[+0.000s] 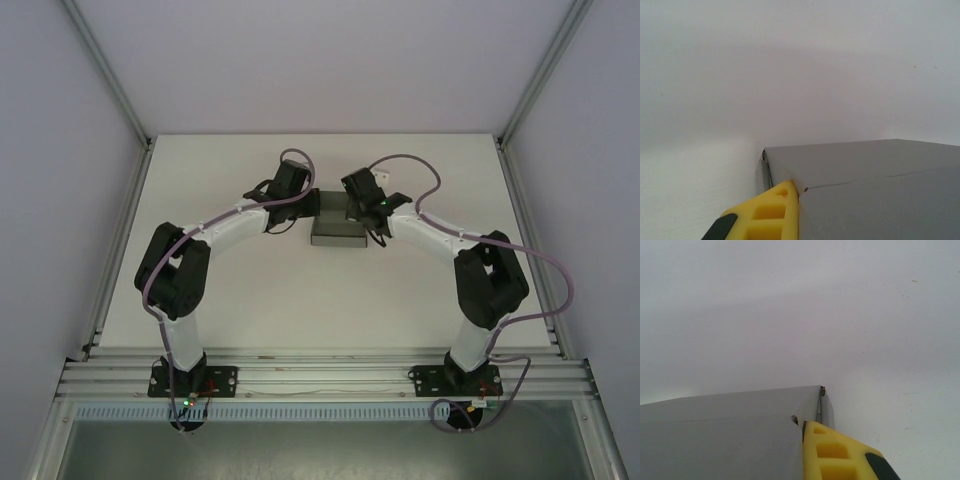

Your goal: Assemble paper box

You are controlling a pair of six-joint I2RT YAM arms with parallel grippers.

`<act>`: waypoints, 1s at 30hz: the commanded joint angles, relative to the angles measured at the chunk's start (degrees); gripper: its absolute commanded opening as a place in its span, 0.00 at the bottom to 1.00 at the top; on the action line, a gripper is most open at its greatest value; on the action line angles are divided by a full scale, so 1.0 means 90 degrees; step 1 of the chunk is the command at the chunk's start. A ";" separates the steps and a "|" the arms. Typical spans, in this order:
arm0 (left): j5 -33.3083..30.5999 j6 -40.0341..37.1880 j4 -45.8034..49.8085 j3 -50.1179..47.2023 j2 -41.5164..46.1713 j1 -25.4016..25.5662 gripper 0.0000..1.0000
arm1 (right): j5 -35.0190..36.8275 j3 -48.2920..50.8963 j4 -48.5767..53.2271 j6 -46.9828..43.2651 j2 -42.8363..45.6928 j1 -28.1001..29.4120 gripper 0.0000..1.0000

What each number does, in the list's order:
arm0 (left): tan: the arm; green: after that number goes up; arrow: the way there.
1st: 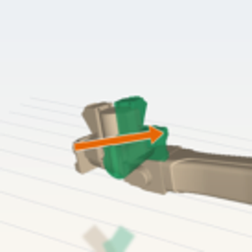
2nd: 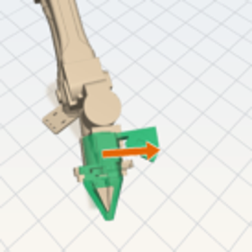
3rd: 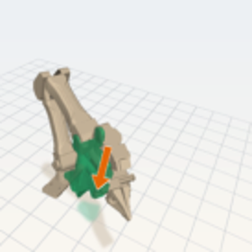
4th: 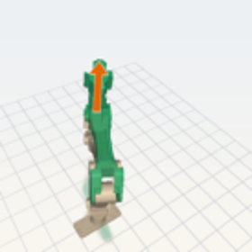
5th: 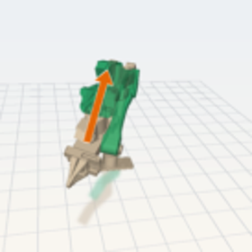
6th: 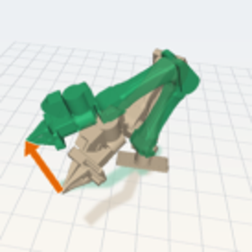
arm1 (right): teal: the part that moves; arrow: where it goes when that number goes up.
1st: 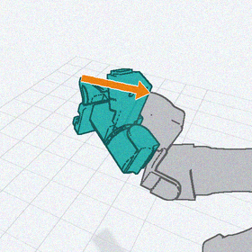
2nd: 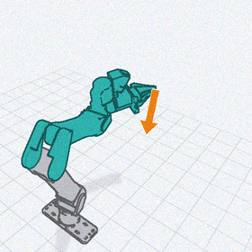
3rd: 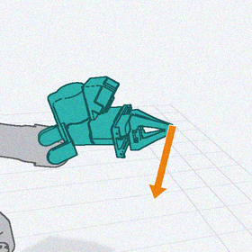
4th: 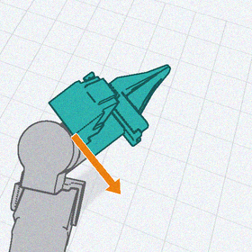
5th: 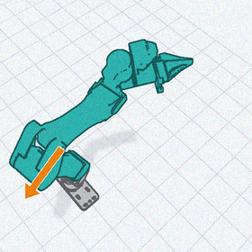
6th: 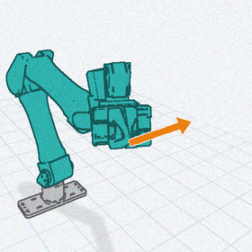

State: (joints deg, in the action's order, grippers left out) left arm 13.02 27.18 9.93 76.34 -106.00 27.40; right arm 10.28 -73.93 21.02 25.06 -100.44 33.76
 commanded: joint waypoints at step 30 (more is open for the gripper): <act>-0.0108 0.0142 0.0409 -0.1120 0.1796 0.0364 1.00 | 0.1312 0.2756 -0.2248 -0.0717 0.1054 0.0917 0.04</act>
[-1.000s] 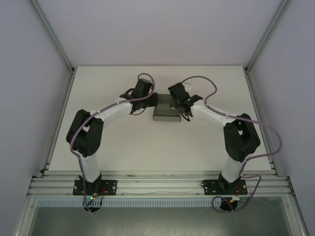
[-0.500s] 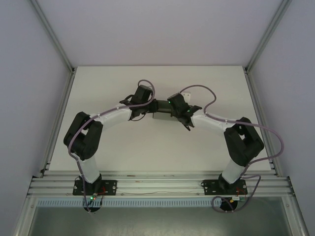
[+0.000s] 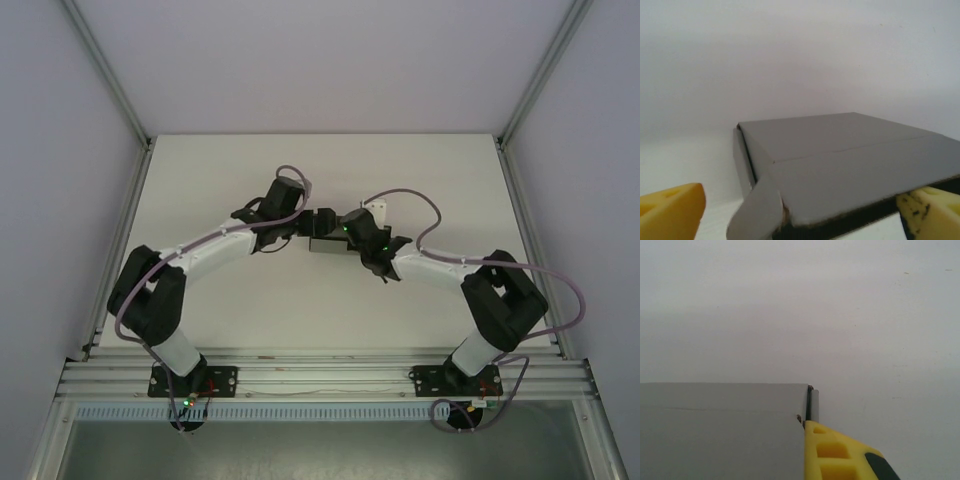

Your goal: Assemble paper box

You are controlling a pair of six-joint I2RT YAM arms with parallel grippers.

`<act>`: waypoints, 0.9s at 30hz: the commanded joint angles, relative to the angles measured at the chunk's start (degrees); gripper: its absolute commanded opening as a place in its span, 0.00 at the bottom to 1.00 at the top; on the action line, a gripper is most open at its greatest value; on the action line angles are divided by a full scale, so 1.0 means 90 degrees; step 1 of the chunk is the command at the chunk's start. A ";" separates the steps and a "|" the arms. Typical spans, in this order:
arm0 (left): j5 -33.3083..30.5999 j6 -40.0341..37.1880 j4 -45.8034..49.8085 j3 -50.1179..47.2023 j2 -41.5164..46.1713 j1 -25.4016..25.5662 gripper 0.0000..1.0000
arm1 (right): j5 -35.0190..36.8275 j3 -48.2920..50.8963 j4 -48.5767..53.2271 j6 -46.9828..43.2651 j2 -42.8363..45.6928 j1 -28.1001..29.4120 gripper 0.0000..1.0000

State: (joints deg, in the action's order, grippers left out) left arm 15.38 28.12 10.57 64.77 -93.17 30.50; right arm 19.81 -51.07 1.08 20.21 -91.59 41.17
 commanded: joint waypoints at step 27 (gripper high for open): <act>0.1834 0.1196 -0.0923 -0.0357 -0.0898 -0.0935 0.86 | 0.1042 0.0578 -0.0777 -0.0402 -0.0172 0.0855 0.13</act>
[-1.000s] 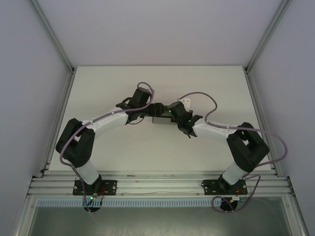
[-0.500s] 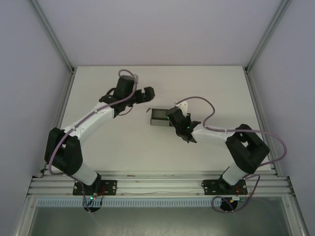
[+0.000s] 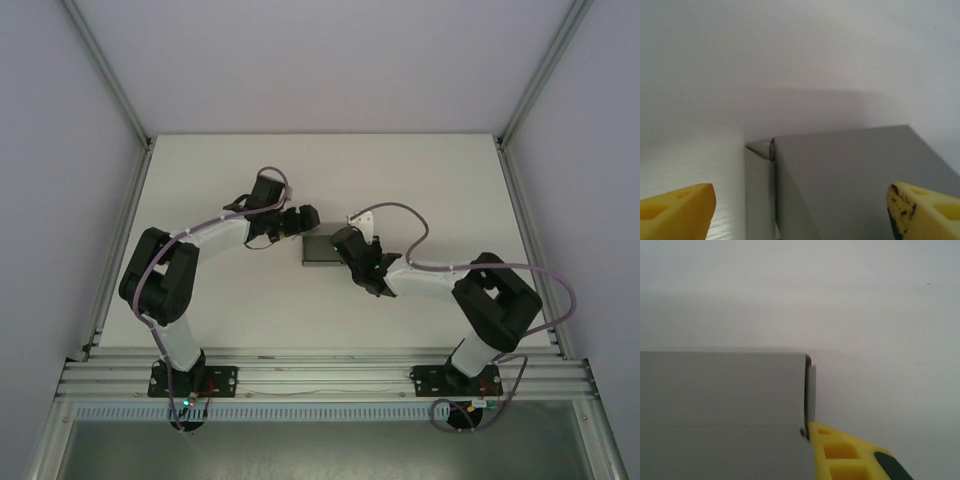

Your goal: Assemble paper box

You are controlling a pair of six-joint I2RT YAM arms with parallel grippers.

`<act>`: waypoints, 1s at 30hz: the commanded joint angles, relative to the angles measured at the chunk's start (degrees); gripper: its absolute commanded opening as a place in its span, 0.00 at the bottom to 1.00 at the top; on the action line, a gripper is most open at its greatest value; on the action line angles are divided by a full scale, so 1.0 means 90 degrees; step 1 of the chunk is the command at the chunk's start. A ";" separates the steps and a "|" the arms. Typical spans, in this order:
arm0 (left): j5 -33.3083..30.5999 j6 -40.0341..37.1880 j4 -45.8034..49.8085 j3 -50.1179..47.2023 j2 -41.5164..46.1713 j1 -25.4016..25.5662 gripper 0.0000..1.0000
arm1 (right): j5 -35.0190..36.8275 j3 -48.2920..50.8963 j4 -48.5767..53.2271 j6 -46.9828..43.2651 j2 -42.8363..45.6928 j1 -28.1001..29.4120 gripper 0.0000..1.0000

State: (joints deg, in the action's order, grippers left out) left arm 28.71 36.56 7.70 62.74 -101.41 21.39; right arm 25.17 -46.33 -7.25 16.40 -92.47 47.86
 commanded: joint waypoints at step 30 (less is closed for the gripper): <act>0.0228 0.0043 -0.1022 -0.0908 -0.0613 0.0203 0.42 | -0.0220 0.1317 0.1638 0.1267 0.1714 0.0173 0.65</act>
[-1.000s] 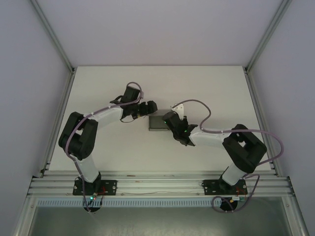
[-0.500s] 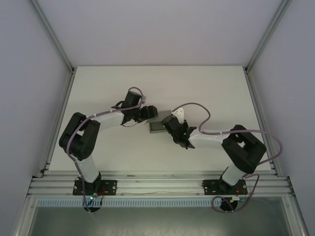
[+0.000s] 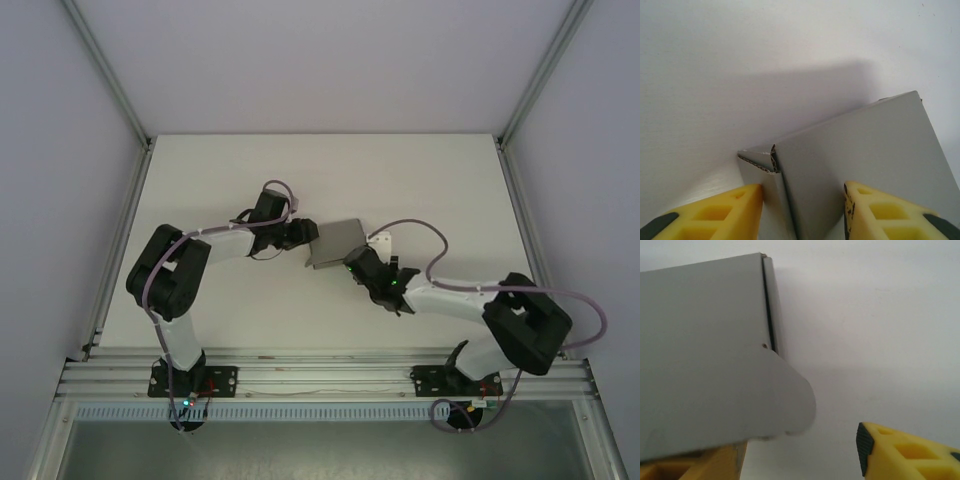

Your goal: Assemble paper box

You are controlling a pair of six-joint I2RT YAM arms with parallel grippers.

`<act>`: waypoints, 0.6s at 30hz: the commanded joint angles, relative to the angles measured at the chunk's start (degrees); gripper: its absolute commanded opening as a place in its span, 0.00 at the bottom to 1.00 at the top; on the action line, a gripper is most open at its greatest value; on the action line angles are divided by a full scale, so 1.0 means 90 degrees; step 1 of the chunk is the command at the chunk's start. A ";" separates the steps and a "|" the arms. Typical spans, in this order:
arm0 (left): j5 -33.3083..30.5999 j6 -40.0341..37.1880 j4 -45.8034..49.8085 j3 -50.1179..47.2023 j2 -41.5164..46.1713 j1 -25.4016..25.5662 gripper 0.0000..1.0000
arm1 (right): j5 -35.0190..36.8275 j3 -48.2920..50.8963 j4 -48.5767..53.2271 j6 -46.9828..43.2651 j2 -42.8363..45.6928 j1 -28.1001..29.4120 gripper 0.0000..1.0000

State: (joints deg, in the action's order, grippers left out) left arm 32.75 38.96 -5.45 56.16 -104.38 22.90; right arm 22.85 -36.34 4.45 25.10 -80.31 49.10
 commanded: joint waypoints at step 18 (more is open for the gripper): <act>-0.0047 -0.0266 0.0177 -0.0306 -0.0717 -0.0091 0.26 | -0.2379 0.0344 -0.0180 0.0134 0.1423 -0.1414 1.00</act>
State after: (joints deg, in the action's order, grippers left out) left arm 34.63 37.50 -9.96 56.14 -107.31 22.70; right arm 7.51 -30.79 3.70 26.79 -67.24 38.46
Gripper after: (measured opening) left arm 0.267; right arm 0.996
